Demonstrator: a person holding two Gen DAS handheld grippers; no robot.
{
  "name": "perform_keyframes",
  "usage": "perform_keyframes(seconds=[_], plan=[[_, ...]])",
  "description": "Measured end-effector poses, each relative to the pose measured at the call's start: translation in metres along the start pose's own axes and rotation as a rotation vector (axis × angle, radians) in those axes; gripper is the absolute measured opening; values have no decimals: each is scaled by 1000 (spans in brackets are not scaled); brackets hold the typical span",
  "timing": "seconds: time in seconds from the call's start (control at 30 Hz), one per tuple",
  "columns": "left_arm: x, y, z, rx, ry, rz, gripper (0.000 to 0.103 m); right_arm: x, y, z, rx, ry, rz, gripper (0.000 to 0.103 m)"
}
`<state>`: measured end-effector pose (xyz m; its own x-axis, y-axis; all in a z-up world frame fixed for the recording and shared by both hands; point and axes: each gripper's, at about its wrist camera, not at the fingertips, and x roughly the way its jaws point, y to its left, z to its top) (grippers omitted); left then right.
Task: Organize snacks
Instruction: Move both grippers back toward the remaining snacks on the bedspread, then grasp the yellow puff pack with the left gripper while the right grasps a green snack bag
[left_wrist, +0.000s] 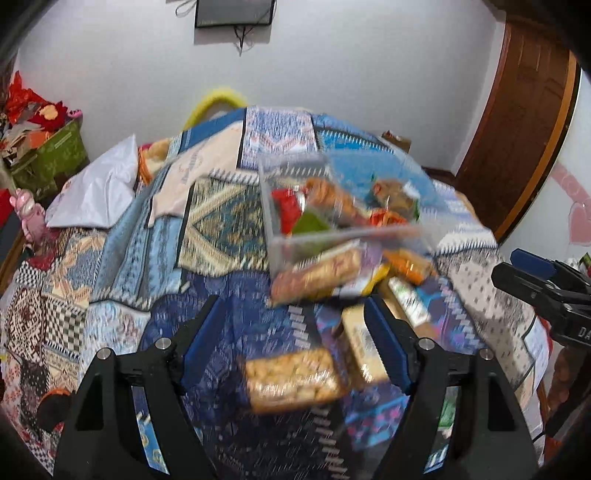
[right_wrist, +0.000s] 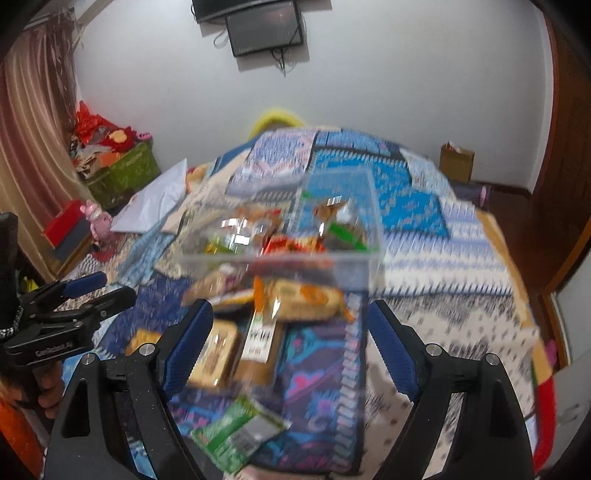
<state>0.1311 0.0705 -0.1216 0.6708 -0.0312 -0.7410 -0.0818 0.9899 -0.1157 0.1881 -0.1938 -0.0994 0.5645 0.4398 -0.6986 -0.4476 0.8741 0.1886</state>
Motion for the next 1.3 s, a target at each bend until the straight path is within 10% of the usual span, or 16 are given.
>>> perform_keyframes(seconds=[0.73,1.0,1.3], plan=[[25,1,-58,-46,143,-38,77,42,31,-86,-14,240,13,84],[42,-2,-55,-55,150,-20,82,33,21,-90,-45,239,44,47],[52,0,-53,-75,134,-23,80,24,12,-87,-18,222,49,38]])
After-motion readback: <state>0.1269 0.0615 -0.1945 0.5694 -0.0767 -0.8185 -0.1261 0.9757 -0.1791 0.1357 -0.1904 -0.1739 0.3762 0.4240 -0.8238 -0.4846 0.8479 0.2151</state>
